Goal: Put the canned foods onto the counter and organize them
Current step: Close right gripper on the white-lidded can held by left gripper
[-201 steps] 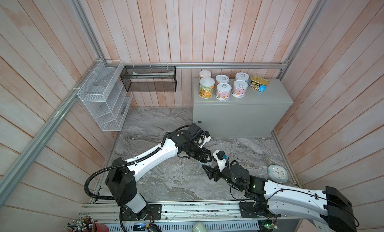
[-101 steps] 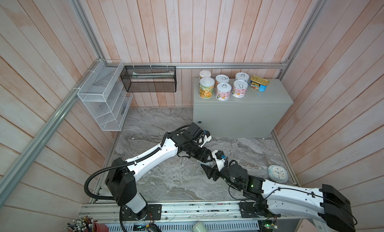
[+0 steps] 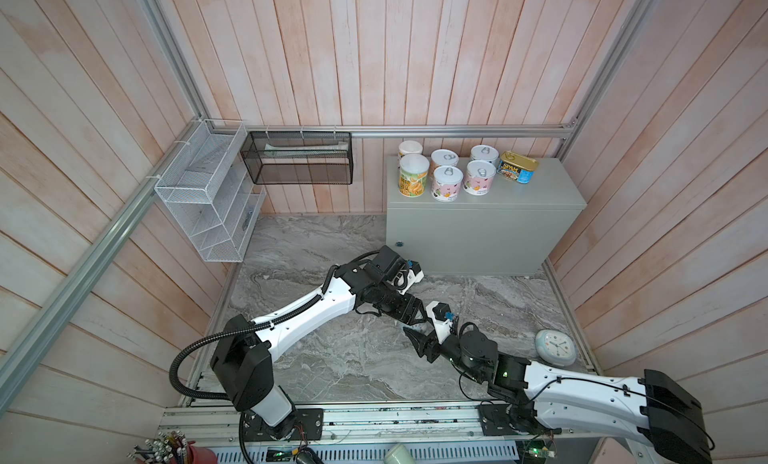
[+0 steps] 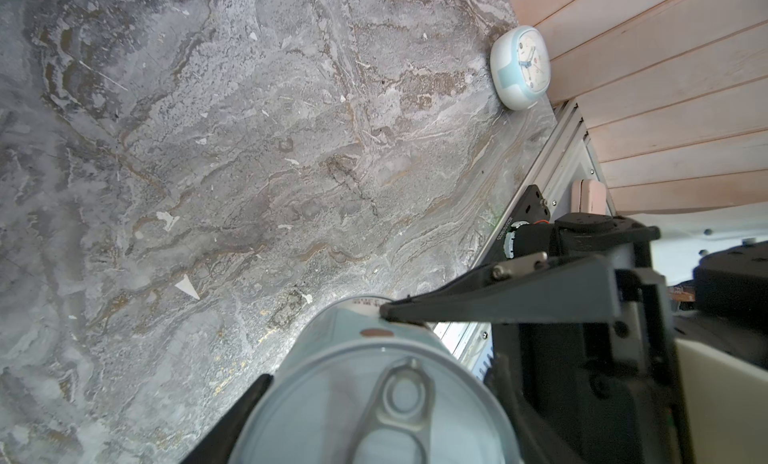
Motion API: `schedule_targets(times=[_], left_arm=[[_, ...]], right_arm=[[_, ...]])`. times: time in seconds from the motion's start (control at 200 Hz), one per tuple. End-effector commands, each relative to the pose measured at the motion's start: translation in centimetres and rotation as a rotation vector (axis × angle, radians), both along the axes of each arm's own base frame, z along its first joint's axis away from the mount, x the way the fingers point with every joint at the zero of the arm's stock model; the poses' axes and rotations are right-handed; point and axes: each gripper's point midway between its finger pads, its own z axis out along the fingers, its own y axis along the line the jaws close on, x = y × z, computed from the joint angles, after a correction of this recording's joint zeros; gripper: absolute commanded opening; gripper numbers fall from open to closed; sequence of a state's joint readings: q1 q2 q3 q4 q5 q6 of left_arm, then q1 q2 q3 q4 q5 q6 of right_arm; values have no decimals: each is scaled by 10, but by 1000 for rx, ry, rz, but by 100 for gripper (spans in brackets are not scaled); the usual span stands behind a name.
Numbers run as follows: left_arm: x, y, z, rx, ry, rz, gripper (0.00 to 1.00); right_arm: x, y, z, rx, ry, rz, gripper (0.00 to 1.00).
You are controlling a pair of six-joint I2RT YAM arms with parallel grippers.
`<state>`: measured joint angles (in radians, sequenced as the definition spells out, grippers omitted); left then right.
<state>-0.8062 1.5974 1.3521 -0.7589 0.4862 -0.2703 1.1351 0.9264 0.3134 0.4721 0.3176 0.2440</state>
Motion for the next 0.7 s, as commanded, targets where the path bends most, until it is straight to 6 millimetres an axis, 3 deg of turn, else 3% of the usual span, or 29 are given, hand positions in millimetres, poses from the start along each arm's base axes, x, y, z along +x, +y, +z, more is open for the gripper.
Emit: schedule_targets(times=[0.0, 0.215, 0.28, 0.42, 0.695], left_arm=[[-15, -5, 24, -94, 23, -40, 52], [-15, -7, 27, -106, 27, -37, 54], [-16, -7, 29, -113, 29, -40, 51], [-18, -9, 33, -136, 36, -44, 43], [-23, -9, 30, -143, 70, -39, 42]], right_arm=[[23, -24, 21, 127, -9, -169, 57], [24, -26, 18, 135, -3, -175, 56], [21, -22, 19, 138, -5, -146, 57], [20, -14, 17, 122, -2, -118, 66], [26, -11, 20, 106, -27, -133, 78]])
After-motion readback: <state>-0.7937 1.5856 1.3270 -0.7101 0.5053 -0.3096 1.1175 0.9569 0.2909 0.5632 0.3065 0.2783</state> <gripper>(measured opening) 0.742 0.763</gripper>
